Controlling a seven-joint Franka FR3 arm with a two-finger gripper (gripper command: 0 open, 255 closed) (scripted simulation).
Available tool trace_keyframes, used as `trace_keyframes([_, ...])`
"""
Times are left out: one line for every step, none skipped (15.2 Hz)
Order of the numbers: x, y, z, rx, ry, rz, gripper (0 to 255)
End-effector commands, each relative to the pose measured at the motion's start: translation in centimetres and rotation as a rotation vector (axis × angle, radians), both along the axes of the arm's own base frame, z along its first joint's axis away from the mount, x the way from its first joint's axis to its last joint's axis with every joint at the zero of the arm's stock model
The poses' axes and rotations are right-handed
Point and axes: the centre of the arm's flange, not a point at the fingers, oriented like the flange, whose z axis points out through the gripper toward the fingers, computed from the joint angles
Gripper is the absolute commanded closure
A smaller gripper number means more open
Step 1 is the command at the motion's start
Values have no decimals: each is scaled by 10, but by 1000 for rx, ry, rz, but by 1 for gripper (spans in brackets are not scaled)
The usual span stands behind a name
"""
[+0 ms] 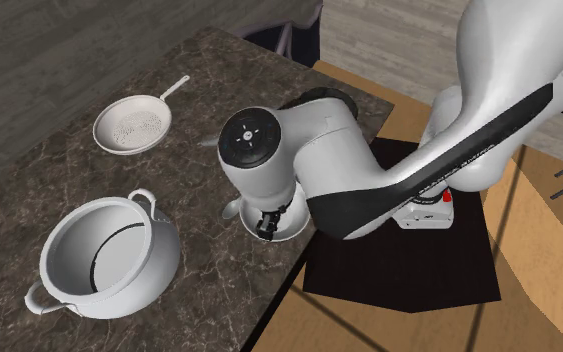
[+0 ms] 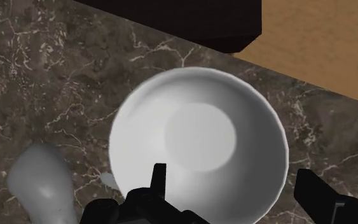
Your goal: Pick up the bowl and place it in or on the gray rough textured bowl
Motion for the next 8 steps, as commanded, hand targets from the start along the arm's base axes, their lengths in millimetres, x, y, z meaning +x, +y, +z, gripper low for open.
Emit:
trace_keyframes([9, 18, -23, -14, -4, 2, 0])
trace_keyframes([13, 27, -33, -21, -5, 3, 0])
trace_keyframes([17, 36, -43, -29, -6, 4, 0])
trace_keyframes([22, 45, -53, -37, -8, 5, 0])
trace_keyframes([26, 54, -63, -45, -9, 6, 0])
trace_keyframes([28, 59, -69, -50, -10, 6, 0])
trace_keyframes([28, 58, -74, -50, -10, 6, 0])
trace_keyframes([28, 57, -79, -50, -10, 6, 0])
